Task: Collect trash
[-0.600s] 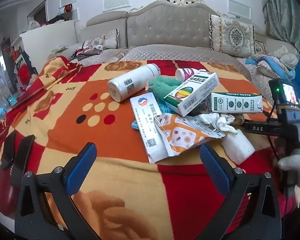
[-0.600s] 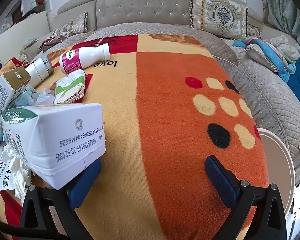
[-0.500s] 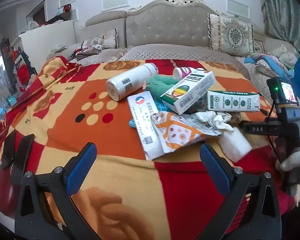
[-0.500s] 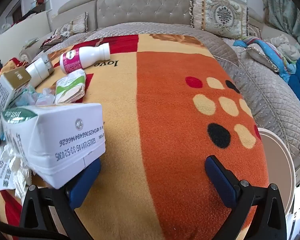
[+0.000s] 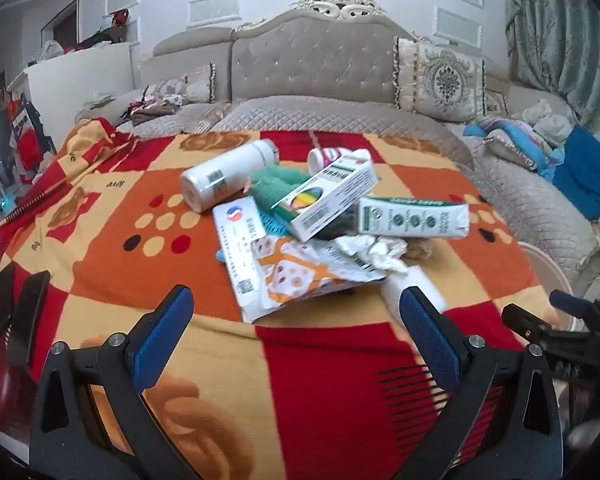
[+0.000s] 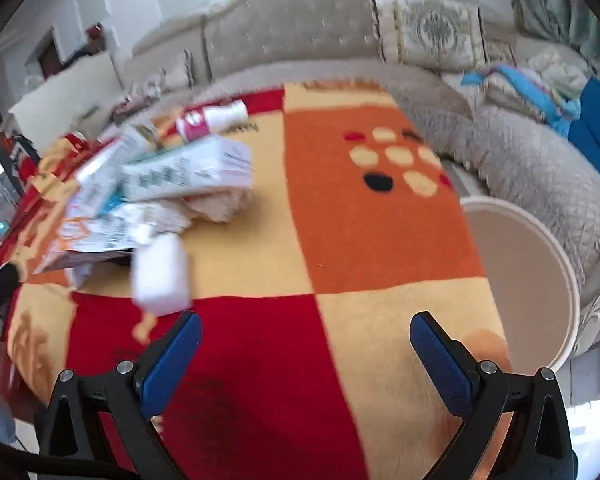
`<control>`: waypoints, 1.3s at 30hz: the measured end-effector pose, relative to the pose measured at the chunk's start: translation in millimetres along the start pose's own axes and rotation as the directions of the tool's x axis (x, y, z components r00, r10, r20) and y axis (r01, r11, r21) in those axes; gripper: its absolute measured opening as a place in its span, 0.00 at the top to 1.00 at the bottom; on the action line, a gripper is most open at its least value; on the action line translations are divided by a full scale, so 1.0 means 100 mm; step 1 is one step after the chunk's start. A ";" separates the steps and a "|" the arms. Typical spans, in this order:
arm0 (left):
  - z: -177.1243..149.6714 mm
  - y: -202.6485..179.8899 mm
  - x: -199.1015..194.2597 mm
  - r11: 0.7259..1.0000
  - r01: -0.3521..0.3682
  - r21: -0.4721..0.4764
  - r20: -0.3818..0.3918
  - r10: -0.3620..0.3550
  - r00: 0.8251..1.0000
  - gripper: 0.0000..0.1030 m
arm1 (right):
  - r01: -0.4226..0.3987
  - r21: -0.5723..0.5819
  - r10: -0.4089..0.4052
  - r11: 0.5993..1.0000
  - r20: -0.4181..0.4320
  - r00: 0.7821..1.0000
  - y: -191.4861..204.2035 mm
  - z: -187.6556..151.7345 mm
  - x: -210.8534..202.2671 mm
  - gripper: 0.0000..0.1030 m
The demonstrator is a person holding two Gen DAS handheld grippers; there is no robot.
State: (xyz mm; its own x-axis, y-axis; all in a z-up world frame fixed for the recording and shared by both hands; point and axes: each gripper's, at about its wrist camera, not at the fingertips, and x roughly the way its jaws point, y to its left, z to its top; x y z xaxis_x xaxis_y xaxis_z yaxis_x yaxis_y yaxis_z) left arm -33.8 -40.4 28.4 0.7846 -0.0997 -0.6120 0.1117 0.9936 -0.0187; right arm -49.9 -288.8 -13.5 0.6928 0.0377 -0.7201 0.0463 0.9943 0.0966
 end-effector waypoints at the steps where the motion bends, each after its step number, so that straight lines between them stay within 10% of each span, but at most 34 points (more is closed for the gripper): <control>1: 0.01 -0.02 -0.02 1.000 0.000 0.001 0.009 0.000 1.000 0.01 | 0.008 -0.013 -0.008 1.000 0.037 0.999 0.08 0.04 -0.06 0.00; 10: 0.10 -0.08 -0.26 1.000 -0.010 -0.008 0.090 0.010 0.996 0.01 | 0.009 -0.049 0.006 0.999 0.297 0.955 0.50 0.22 -0.69 0.00; 39: 0.19 0.06 -0.34 0.998 -0.009 -0.055 0.121 0.016 0.993 0.01 | 0.013 -0.013 -0.007 1.000 0.348 0.937 0.49 0.30 -0.80 0.00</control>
State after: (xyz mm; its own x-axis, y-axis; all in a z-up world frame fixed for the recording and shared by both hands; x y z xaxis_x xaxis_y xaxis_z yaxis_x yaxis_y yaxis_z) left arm -48.8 -32.5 64.0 0.8542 -0.0900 -0.5121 0.0711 0.9959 -0.0564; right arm -81.5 -246.5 69.7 0.8995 -0.0068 -0.4368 0.0456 0.9959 0.0784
